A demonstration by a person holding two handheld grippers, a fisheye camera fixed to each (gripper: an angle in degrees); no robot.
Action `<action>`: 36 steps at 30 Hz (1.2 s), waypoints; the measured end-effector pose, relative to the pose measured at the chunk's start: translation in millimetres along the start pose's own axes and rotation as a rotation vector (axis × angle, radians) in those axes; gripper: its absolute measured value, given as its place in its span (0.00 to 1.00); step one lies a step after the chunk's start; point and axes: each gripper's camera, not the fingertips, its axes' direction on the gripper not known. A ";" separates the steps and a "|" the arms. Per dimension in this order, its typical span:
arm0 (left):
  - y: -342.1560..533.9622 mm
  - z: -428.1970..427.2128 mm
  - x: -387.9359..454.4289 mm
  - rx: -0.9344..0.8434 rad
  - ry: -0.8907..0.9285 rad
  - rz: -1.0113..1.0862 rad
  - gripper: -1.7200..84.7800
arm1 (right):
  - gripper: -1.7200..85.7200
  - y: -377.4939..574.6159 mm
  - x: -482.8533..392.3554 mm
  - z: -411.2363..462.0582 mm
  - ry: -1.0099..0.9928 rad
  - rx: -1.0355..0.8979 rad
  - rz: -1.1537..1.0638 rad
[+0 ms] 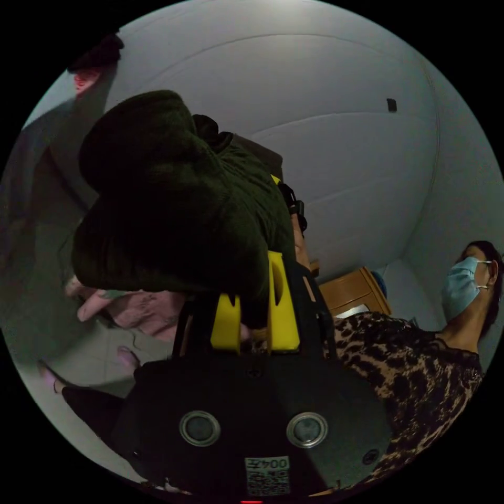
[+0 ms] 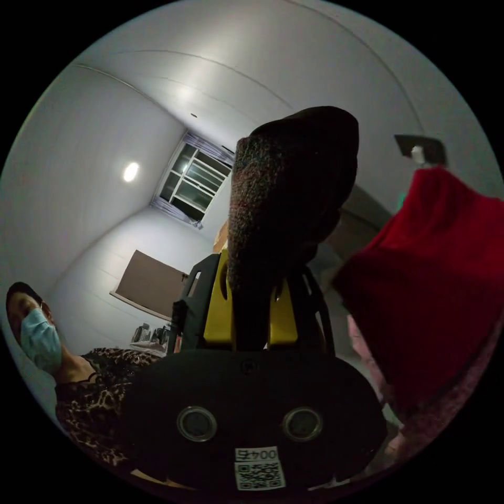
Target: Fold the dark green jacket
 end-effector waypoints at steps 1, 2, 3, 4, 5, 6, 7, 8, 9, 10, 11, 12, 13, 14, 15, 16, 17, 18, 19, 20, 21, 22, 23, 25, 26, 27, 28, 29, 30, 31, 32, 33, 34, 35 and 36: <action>-5.6 36.0 3.8 -0.012 0.018 0.007 0.13 | 0.13 5.1 11.6 -46.8 0.026 0.007 0.001; -11.7 70.9 6.9 -0.028 0.041 0.005 0.13 | 0.13 9.9 22.0 -92.4 0.061 0.012 0.001; -14.9 87.7 8.7 -0.036 0.051 0.008 0.13 | 0.13 12.1 26.6 -114.7 0.081 0.016 0.002; -21.4 119.7 13.5 -0.051 0.057 0.019 0.13 | 0.13 15.8 35.3 -157.4 0.121 0.022 0.004; -27.7 148.5 19.8 -0.058 0.057 0.036 0.13 | 0.13 17.9 43.7 -197.8 0.147 0.026 0.003; -31.0 162.3 23.6 -0.061 0.056 0.052 0.13 | 0.13 18.7 47.6 -217.4 0.156 0.030 0.001; -36.7 188.4 30.9 -0.060 0.051 0.089 0.13 | 0.13 19.9 55.2 -255.2 0.169 0.038 -0.005; -40.1 213.3 35.5 -0.054 0.046 0.119 0.13 | 0.13 21.3 63.8 -291.9 0.176 0.045 -0.010; -40.4 225.8 36.1 -0.050 0.044 0.125 0.13 | 0.13 22.6 69.0 -308.9 0.177 0.046 -0.010; -38.1 250.8 33.1 -0.048 0.043 0.108 0.13 | 0.13 26.9 83.3 -340.7 0.169 0.047 0.005; -32.6 277.4 26.1 -0.061 0.043 0.082 0.14 | 0.14 34.2 103.0 -369.0 0.165 0.042 0.039; -29.1 290.9 21.3 -0.075 0.040 0.070 0.14 | 0.14 39.1 114.8 -381.7 0.169 0.038 0.061; -21.6 316.7 8.3 -0.110 0.025 0.027 0.14 | 0.14 51.7 142.8 -403.6 0.181 0.030 0.124; -13.8 339.9 -8.6 -0.156 0.006 -0.036 0.14 | 0.14 67.8 176.7 -420.5 0.178 0.018 0.212; -10.1 349.8 -17.1 -0.181 -0.004 -0.068 0.14 | 0.14 77.0 194.5 -427.2 0.181 0.013 0.262; -2.5 367.6 -34.2 -0.239 -0.027 -0.137 0.14 | 0.14 96.3 228.9 -436.8 0.202 0.001 0.363; 3.6 380.1 -43.4 -0.278 -0.070 -0.146 0.14 | 0.14 114.3 258.3 -442.0 0.224 -0.025 0.447; 5.6 384.3 -44.6 -0.284 -0.093 -0.130 0.14 | 0.14 122.4 269.6 -444.8 0.226 -0.027 0.478; 7.7 389.1 -43.8 -0.270 -0.109 -0.105 0.14 | 0.14 136.2 284.1 -453.9 0.182 0.017 0.501; 7.6 392.6 -41.5 -0.264 -0.107 -0.095 0.14 | 0.14 144.4 289.6 -464.8 0.117 0.075 0.491; 7.4 394.3 -39.8 -0.262 -0.109 -0.088 0.14 | 0.14 145.7 289.1 -469.8 0.105 0.089 0.479; 8.0 397.6 -36.1 -0.258 -0.117 -0.068 0.14 | 0.14 143.6 283.1 -478.7 0.121 0.087 0.447; 10.8 401.3 -34.0 -0.251 -0.111 -0.054 0.14 | 0.14 138.9 273.1 -486.6 0.159 0.071 0.410; 18.6 408.8 -36.4 -0.245 -0.085 -0.058 0.14 | 0.14 135.6 258.6 -498.6 0.206 0.067 0.364; 26.0 415.1 -40.6 -0.252 -0.075 -0.068 0.14 | 0.14 137.6 253.2 -506.0 0.234 0.066 0.349; 30.0 418.4 -43.0 -0.260 -0.074 -0.080 0.14 | 0.14 139.4 252.3 -509.2 0.250 0.061 0.348; 37.6 424.6 -46.8 -0.281 -0.082 -0.094 0.14 | 0.14 144.2 253.9 -514.5 0.276 0.050 0.360; 44.0 429.0 -49.4 -0.288 -0.097 -0.078 0.15 | 0.14 149.3 259.8 -517.7 0.291 0.039 0.385; 46.8 430.9 -51.0 -0.290 -0.101 -0.070 0.15 | 0.14 151.7 263.7 -518.6 0.296 0.035 0.401; 52.5 435.7 -56.4 -0.301 -0.088 -0.076 0.15 | 0.14 155.4 270.7 -519.9 0.301 0.034 0.427; 58.1 439.7 -63.9 -0.317 -0.055 -0.122 0.16 | 0.14 157.0 275.0 -520.5 0.319 0.036 0.450; 60.7 440.7 -66.3 -0.322 -0.041 -0.142 0.16 | 0.14 156.6 275.5 -520.6 0.331 0.034 0.459; 65.4 440.7 -66.0 -0.318 -0.040 -0.141 0.16 | 0.15 153.6 271.8 -521.0 0.354 0.022 0.461; 69.5 439.5 -62.6 -0.324 -0.058 -0.117 0.17 | 0.15 148.2 263.3 -521.3 0.388 0.003 0.448; 71.6 438.2 -61.3 -0.332 -0.064 -0.109 0.17 | 0.15 145.2 258.1 -521.5 0.410 -0.010 0.441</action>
